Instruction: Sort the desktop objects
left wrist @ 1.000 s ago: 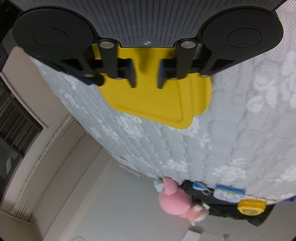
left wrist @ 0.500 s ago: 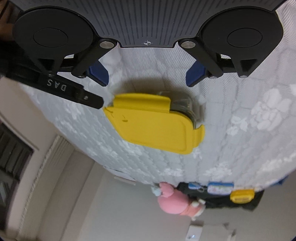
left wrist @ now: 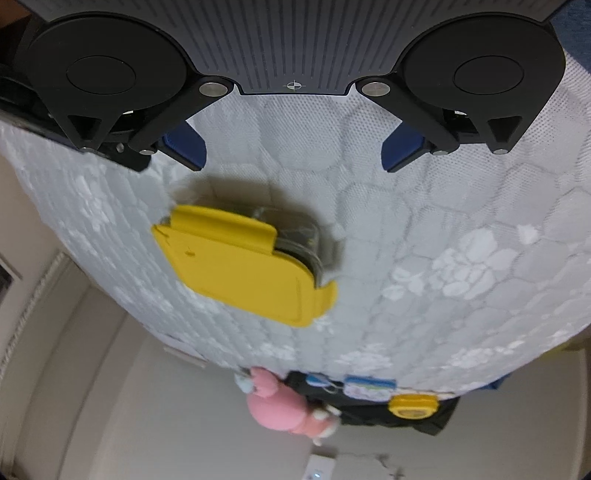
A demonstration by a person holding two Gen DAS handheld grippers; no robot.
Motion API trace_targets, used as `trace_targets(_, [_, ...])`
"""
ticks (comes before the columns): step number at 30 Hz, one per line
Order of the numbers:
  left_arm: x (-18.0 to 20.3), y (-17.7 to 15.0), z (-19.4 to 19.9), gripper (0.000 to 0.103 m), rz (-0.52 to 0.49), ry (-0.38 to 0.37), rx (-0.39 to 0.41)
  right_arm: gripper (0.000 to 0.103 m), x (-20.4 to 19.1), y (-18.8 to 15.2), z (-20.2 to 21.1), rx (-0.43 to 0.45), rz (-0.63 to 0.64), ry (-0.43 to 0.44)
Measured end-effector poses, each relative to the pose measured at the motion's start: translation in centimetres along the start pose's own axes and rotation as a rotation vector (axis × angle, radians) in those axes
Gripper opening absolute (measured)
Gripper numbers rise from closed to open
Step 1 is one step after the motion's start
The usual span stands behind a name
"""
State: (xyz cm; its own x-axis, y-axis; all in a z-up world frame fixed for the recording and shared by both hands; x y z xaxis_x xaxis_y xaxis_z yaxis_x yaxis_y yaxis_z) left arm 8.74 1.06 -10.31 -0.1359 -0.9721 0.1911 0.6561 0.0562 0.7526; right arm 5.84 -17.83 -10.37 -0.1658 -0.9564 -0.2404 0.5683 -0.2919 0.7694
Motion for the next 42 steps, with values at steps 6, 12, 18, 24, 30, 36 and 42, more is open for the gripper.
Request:
trace_targets(6, [0.2,0.0,0.1,0.103,-0.043,0.049,0.005,0.093,0.5,0.0,-0.1,-0.027,-0.028,-0.001])
trace_targets(12, [1.4,-0.2,0.1,0.103,-0.112,0.041,-0.004,0.094,0.6,-0.4,-0.7,-0.063,-0.040,-0.002])
trace_targets(18, [1.7,-0.4,0.0,0.103,-0.122,0.041,-0.013,0.095,1.0,-0.6,-1.1,-0.087,-0.061,-0.004])
trace_targets(24, [1.7,-0.4,-0.2,0.103,-0.127,0.040,-0.016,0.095,1.0,-0.7,-1.2,-0.095,-0.061,-0.009])
trace_targets(30, [1.8,-0.4,-0.3,0.103,-0.133,0.041,-0.019,0.096,1.2,-0.8,-1.5,-0.117,-0.076,-0.011])
trace_targets(36, [1.6,-0.4,-0.3,0.103,-0.133,0.039,-0.023,0.096,1.3,-0.9,-1.6,-0.120,-0.078,-0.011])
trace_targets(42, [1.6,-0.4,-0.4,0.103,-0.132,0.035,-0.029,0.096,1.4,-0.9,-1.6,-0.125,-0.080,-0.011])
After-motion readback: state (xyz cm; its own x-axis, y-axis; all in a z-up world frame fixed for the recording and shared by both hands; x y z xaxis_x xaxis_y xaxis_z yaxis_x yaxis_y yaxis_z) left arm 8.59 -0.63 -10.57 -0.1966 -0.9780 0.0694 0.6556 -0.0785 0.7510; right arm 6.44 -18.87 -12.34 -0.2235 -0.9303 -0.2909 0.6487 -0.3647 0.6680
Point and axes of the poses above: each gripper's, at about its wrist camera, not at the fingertips, and z roughly against the way its jaws point, x to its right, y to its top, the point moved 7 cm from there along -z, roughly the way its jaws point, and after that the axes turned 6 degrees about -z, right-handed, at the moved point
